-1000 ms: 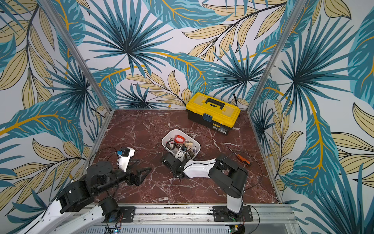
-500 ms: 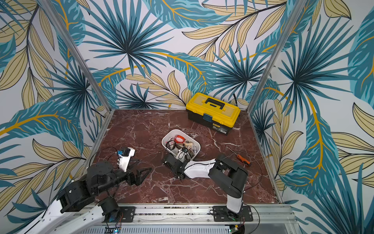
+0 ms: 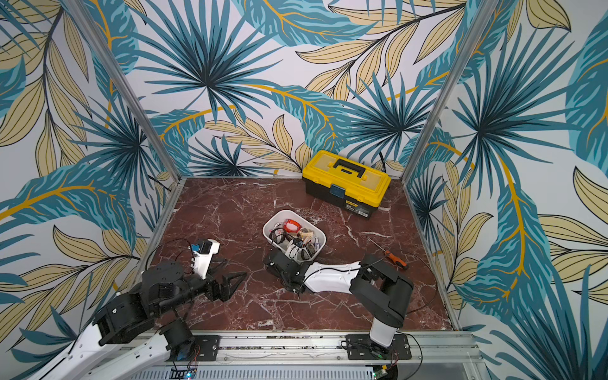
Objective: Put the watch into the storage box
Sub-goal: Pick up the watch at the center of the board.
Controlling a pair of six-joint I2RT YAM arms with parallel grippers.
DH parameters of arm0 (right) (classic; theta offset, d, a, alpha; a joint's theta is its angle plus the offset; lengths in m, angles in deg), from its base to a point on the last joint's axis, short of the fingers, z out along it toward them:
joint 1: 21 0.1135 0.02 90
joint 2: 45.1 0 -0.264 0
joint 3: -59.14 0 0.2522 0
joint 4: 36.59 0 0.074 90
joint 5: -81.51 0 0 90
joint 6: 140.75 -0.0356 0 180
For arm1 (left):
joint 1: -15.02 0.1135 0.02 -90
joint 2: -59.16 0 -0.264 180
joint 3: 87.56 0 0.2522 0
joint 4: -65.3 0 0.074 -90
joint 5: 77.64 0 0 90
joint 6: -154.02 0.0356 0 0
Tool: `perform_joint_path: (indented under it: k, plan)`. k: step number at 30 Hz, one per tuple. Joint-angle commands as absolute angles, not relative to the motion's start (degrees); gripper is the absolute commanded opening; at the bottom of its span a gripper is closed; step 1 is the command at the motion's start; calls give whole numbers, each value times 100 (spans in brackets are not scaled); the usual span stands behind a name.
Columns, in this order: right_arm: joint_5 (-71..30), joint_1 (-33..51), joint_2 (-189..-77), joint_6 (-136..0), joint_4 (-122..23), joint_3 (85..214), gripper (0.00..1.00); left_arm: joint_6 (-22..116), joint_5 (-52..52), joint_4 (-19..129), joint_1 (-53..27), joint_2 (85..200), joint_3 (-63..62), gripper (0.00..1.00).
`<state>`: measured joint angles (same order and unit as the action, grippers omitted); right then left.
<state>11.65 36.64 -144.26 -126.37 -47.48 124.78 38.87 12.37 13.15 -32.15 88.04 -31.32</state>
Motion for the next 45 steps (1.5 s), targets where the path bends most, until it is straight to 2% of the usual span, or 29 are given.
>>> perform_joint_path:
  k: [1,16,25,45]
  plan:
    - [1380,3689,-14293,-12558,-5453,12505,39,3871,1261,1410,-3226,8808,-3272,100]
    - [2085,3635,-14737,-12156,-5797,12836,40,3888,1278,1419,-3227,8812,-3276,100]
    - [2152,3519,-15133,-12176,-5782,12985,40,3897,1280,1437,-3226,8825,-3284,100]
    - [2373,3375,-15198,-12257,-5481,13017,39,3904,1223,1472,-3226,8832,-3302,100]
